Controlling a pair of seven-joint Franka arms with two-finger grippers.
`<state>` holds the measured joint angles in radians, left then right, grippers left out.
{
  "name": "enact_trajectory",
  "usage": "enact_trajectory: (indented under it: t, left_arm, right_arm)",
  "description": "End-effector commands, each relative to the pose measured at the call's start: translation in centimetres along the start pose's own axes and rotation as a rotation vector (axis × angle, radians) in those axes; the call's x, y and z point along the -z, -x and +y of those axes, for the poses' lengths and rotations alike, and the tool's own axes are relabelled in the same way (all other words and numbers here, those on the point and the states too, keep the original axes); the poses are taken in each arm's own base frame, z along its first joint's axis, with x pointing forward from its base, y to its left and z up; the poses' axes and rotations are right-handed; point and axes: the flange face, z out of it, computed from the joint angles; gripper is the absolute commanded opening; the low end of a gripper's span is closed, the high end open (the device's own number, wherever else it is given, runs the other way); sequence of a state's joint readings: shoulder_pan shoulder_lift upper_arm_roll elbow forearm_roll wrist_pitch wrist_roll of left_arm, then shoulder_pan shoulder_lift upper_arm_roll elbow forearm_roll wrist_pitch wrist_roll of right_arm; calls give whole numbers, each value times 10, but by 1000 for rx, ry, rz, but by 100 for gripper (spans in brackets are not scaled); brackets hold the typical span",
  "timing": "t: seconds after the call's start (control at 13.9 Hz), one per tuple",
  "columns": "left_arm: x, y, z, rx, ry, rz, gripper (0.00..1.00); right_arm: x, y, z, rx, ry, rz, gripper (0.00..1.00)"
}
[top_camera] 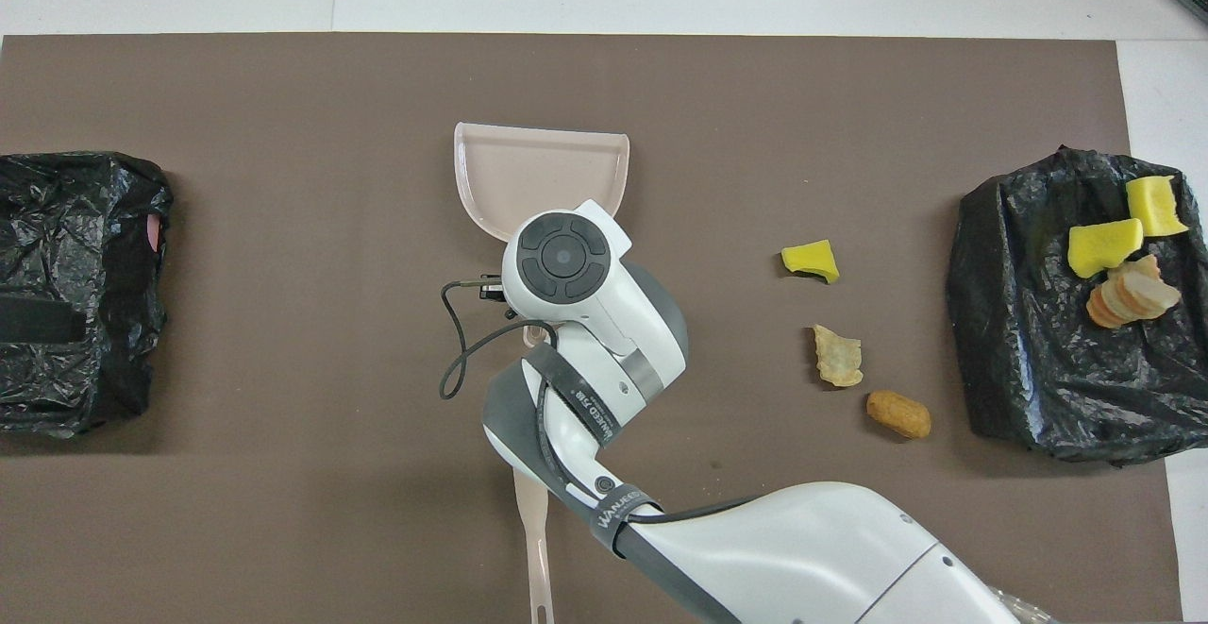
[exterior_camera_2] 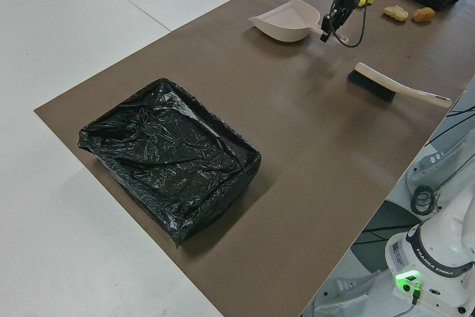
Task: Sweep and dump trash in bin
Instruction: 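Carry the empty dustpan back and set it on the mat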
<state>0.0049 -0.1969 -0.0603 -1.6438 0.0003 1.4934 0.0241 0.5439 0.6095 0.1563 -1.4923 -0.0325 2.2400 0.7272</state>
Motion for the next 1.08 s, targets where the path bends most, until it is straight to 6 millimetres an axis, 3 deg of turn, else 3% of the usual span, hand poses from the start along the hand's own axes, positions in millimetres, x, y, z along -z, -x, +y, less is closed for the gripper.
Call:
enact_trajectory:
  t: [0.0,0.07,0.5,0.79,0.86,1.01]
  left_arm:
    - [2,2,-2,4,-7,-10,100]
    - [2,2,-2,4,-7,-10,100]
    - [2,2,-2,4,-7,-10,100]
    - [2,2,-2,2,-7,-10,100]
    - [2,2,-2,4,-7,-10,100]
    - [2,2,-2,4,-7,-10,100]
  right_arm:
    - [-3,-14,2,0,15,49,99]
    - [-1,-14,3,12,31,55,100]
    - [65,-14,8,17,60,52,100]
    - [134,-21,44,77,82,21,100]
    - [151,-16,45,97,56,7,100]
    - [171,-11,61,122,44,-27,100]
